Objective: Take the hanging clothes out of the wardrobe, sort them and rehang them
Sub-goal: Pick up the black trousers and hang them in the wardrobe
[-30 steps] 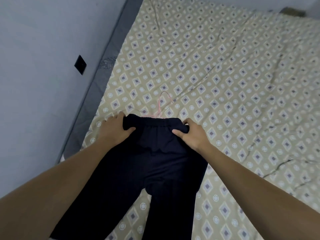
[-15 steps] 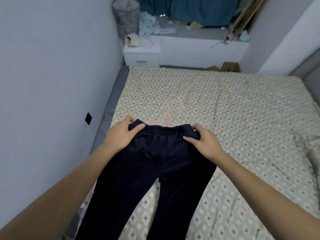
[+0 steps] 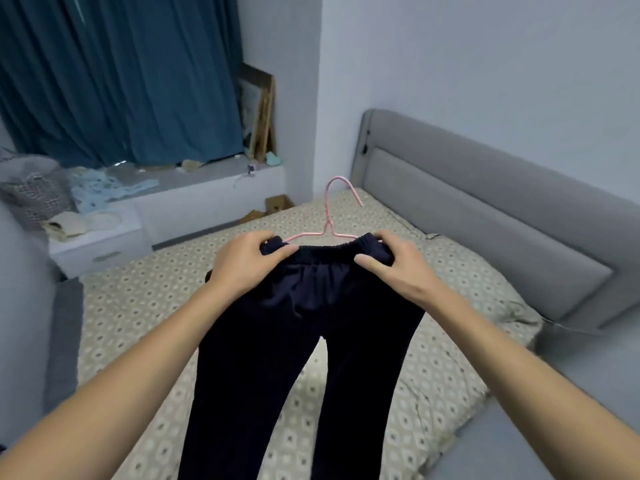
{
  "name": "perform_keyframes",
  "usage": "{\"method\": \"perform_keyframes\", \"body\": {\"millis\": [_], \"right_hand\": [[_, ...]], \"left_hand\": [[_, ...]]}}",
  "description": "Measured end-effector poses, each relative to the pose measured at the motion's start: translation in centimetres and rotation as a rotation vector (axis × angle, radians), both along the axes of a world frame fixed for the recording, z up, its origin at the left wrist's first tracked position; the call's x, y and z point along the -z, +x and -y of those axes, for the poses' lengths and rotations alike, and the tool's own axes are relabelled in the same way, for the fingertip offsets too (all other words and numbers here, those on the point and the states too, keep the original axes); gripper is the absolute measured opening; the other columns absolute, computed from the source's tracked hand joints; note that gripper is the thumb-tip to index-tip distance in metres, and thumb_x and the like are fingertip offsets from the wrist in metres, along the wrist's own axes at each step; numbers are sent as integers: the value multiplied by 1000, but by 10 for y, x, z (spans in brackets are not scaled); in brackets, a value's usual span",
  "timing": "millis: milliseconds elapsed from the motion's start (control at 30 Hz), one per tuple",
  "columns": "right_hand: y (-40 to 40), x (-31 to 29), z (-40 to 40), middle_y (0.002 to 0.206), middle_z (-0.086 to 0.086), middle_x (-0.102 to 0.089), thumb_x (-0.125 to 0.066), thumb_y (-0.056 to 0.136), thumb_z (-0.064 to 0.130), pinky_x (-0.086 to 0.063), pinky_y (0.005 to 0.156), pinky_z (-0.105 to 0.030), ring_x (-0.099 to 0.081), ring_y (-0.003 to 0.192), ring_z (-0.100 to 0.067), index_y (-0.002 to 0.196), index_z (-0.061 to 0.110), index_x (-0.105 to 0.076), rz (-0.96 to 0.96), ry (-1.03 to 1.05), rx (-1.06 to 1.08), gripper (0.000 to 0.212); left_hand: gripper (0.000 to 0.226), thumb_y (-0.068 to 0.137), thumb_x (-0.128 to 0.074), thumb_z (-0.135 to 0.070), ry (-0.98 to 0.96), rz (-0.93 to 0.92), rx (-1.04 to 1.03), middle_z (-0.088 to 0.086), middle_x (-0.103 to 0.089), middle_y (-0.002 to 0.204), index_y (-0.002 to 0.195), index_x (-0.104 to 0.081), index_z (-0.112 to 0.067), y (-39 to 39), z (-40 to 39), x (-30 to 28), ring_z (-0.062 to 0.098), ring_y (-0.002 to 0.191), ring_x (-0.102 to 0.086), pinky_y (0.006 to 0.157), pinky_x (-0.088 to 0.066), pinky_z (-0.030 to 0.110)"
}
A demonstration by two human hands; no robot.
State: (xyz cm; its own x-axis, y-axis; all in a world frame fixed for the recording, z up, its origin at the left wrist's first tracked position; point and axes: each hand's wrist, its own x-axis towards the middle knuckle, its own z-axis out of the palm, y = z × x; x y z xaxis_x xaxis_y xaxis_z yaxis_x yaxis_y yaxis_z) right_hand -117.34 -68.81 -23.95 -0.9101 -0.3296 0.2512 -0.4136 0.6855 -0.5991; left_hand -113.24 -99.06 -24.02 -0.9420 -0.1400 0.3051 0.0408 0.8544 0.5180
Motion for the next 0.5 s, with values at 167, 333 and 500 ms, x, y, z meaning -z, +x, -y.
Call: {"method": "perform_keyframes", "body": {"millis": [167, 333, 500], "right_hand": [[50, -26, -106, 112, 17, -68, -45, 93, 74, -52, 91, -45, -63, 105, -16, 120, 43, -55, -150, 34, 265, 42], [115, -41, -222, 106, 10, -61, -50, 94, 66, -52, 84, -45, -61, 103, -21, 114, 37, -54, -266, 101, 547, 36], [184, -57, -335, 103, 8, -54, -60, 99, 48, -48, 82, -41, -55, 100, -19, 108, 25, -56, -322, 133, 728, 25]], "left_hand": [[67, 84, -50, -81, 25, -102, 259, -3, -63, 64, 74, -61, -16, -20, -115, -38, 20, 69, -62, 69, -54, 46], [52, 86, -57, -76, 60, -185, 466, -9, -60, 64, 74, -59, -25, -16, -252, -66, 21, 72, -61, 66, -50, 39], [55, 88, -57, -76, 49, -212, 668, -8, -64, 70, 79, -62, -22, 9, -388, -86, 19, 76, -63, 66, -49, 36]]}}
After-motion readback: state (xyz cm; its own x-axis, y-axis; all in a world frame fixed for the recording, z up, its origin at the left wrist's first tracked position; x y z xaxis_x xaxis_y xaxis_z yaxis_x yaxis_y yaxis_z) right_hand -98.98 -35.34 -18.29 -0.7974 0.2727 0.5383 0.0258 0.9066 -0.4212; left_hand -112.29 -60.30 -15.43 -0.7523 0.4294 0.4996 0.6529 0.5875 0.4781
